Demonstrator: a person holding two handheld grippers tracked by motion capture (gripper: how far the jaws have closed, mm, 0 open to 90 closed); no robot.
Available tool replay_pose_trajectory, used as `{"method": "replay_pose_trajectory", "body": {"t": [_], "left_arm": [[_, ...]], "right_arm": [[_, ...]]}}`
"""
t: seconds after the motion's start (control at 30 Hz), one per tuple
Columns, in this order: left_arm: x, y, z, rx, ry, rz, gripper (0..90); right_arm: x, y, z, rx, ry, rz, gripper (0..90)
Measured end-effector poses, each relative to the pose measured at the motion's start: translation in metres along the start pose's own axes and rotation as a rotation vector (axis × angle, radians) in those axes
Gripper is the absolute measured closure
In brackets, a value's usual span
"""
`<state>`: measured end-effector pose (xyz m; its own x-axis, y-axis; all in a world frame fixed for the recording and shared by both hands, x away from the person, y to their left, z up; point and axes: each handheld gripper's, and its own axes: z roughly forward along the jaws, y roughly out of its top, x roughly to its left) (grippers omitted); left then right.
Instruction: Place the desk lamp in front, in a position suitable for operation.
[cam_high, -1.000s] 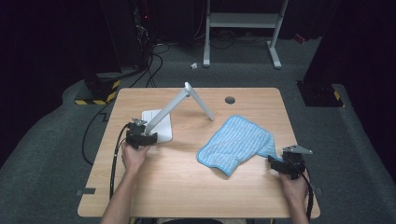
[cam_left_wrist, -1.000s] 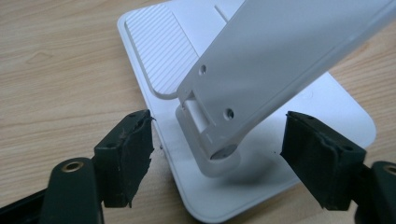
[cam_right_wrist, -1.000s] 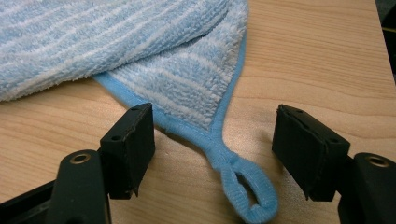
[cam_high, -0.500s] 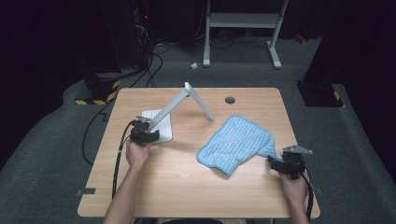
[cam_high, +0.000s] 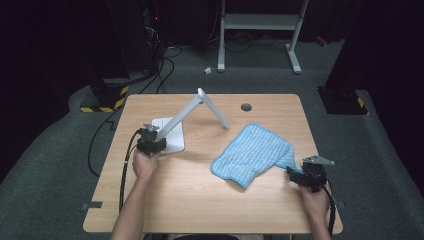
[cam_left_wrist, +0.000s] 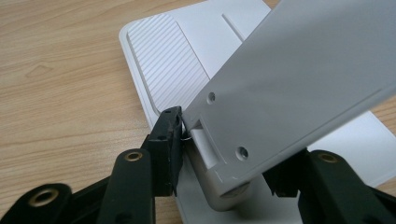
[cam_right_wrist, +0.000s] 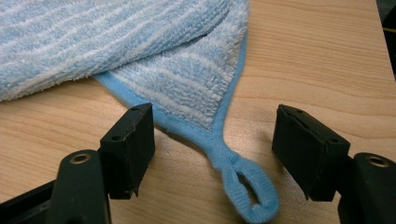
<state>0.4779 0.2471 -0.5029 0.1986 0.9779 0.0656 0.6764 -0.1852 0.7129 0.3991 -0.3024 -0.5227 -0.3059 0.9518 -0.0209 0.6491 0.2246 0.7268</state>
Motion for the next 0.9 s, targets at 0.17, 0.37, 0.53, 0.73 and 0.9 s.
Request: {"method": "replay_pose_trajectory", "body": {"t": [0.17,0.37,0.53,0.73,0.9], "left_arm": [[0.0001,-0.0003,-0.0001,-0.002,-0.002,0.004,54.0],[-0.0009,-0.0006,-0.0004,-0.005,0.006,0.006,54.4],[-0.0012,-0.0014,-0.0015,-0.003,0.008,0.013,55.1],[-0.0017,-0.0039,-0.0027,-0.013,0.007,0.002,55.6],[-0.0026,-0.0060,-0.0042,-0.018,0.004,-0.001,56.2]], "right_arm": [[0.0000,0.0000,0.0000,0.000,0.000,0.000,29.5],[0.0000,0.0000,0.0000,0.000,0.000,0.000,29.5],[0.0001,0.0000,0.0000,0.000,0.000,0.001,29.4],[0.0001,0.0000,0.0000,0.000,0.000,0.000,29.4],[0.0001,-0.0001,-0.0001,0.001,0.001,-0.001,29.4]]}}
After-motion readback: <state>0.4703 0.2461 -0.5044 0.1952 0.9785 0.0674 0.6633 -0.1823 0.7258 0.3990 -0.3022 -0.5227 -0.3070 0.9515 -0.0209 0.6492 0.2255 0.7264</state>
